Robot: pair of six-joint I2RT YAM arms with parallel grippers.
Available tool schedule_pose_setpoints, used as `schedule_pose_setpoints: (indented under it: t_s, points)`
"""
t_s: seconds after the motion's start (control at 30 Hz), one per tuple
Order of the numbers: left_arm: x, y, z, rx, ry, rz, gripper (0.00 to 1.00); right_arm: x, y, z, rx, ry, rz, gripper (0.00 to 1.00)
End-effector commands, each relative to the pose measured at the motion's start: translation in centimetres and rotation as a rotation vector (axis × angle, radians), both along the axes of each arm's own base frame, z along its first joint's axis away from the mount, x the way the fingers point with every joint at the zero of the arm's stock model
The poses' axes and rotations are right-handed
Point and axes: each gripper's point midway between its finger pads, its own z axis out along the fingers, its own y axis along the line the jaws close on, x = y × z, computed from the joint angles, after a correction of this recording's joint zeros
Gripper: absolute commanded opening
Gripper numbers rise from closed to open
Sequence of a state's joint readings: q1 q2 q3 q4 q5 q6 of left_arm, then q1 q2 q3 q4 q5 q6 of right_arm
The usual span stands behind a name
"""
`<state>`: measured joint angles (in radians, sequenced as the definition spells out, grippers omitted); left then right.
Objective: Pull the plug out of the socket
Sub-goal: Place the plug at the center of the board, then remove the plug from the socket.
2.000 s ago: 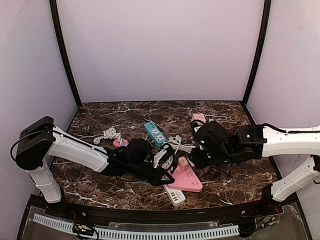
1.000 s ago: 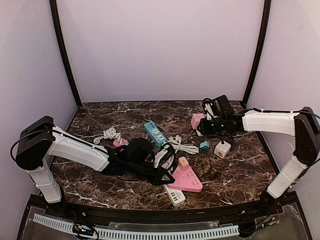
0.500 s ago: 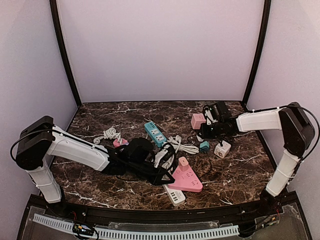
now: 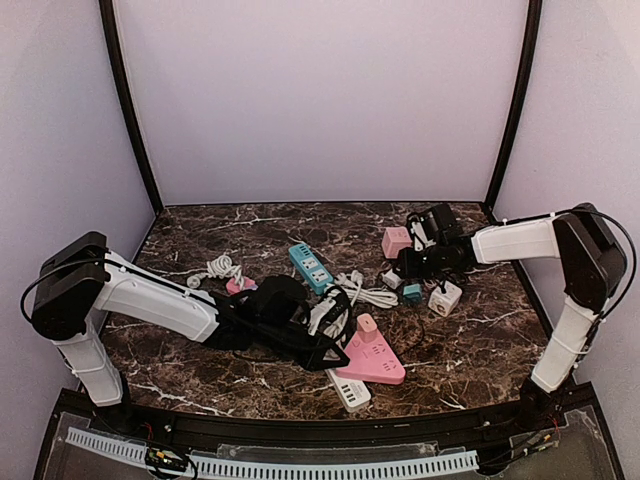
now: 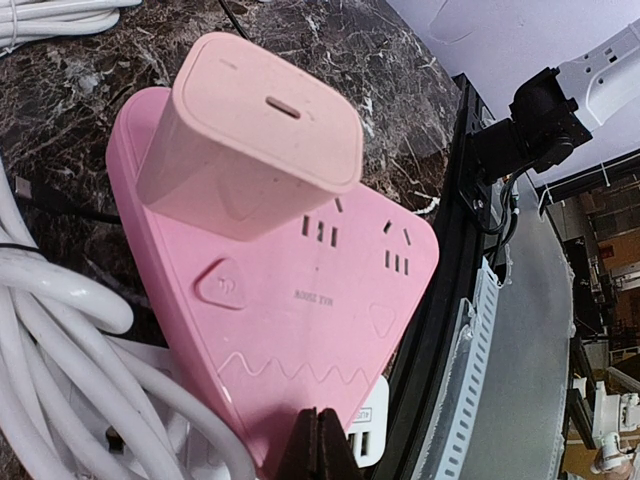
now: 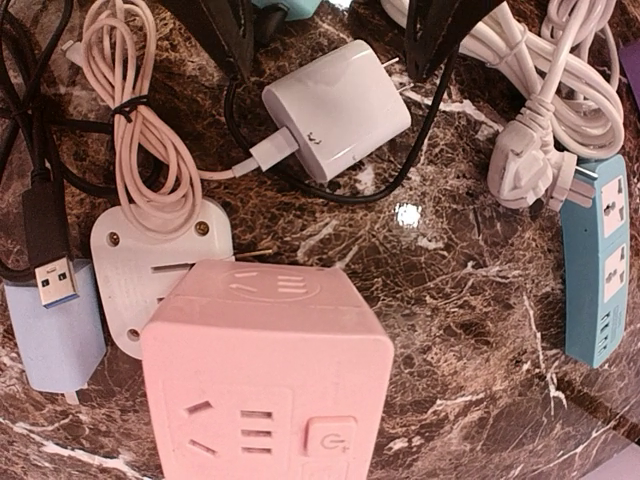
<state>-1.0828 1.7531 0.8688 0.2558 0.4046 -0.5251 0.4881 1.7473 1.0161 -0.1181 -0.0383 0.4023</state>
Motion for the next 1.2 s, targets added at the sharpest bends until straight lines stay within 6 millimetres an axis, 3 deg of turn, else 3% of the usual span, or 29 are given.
schedule_pose_setpoints:
  t_s: [0.0, 0.17, 0.37, 0.53, 0.67, 0.87, 1.17]
  points:
    - [-3.2, 10.3, -11.2, 0.512, 0.151, 0.049, 0.01, 0.5, 0.0, 0.9, 0.016, -0.021, -0.007, 0.52]
    - [-3.2, 10.3, -11.2, 0.513, 0.149, 0.051, 0.01, 0.0, -0.2, 2.4, 0.021, -0.040, 0.002, 0.54]
    - [-3.2, 10.4, -11.2, 0.514, 0.147, 0.052, 0.01, -2.2, -0.4, 6.9, 0.078, -0.111, 0.043, 0.52]
    - [-3.1, 10.2, -11.2, 0.506, 0.144, 0.055, 0.01, -6.9, 0.8, 10.3, 0.133, -0.149, 0.118, 0.52]
    - [-3.0, 10.1, -11.1, 0.501, 0.142, 0.055, 0.01, -11.6, 2.4, 11.5, 0.184, -0.143, 0.180, 0.52]
    - [-3.0, 10.2, -11.2, 0.500, 0.141, 0.060, 0.01, -16.7, 5.0, 11.0, 0.207, -0.095, 0.231, 0.53]
    - [-3.1, 10.2, -11.2, 0.500, 0.145, 0.059, 0.01, -19.5, 8.0, 7.6, 0.061, -0.041, 0.243, 0.53]
